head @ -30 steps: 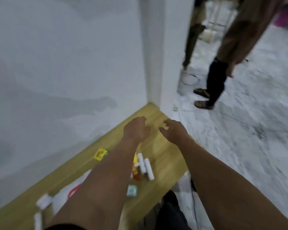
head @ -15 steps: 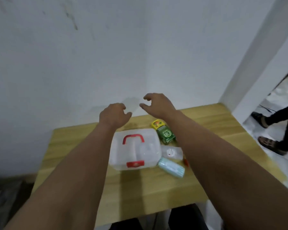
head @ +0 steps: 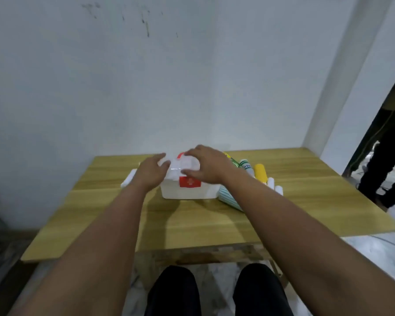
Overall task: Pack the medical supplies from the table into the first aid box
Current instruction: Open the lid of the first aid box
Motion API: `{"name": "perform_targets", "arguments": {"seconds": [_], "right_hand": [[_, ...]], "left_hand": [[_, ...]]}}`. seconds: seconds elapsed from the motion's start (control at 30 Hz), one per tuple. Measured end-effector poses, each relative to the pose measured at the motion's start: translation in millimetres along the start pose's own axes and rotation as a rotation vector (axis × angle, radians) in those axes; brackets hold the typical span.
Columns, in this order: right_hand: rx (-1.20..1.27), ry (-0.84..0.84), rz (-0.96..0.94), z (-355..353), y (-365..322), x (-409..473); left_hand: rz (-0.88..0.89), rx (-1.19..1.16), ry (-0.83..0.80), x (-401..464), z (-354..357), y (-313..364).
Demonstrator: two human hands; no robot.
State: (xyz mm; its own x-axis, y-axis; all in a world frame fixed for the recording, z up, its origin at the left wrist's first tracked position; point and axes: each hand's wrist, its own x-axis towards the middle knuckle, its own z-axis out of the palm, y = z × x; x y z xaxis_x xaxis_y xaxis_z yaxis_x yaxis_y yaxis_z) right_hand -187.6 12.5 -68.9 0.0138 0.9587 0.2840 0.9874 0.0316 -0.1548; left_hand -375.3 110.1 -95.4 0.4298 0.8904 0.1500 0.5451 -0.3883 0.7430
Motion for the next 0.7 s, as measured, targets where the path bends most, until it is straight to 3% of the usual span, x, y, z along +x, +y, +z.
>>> {"name": "perform_targets", "arguments": {"seconds": [0.23, 0.7], "right_hand": [[-0.245, 0.002, -0.025, 36.6, -5.6, -25.1], [-0.206, 0.159, -0.169, 56.1, 15.0, -24.4]], "left_hand": [[0.012, 0.005, -0.027, -44.9, 11.8, -20.1], [0.085, -0.060, 0.108, -35.2, 35.1, -34.8]]}}
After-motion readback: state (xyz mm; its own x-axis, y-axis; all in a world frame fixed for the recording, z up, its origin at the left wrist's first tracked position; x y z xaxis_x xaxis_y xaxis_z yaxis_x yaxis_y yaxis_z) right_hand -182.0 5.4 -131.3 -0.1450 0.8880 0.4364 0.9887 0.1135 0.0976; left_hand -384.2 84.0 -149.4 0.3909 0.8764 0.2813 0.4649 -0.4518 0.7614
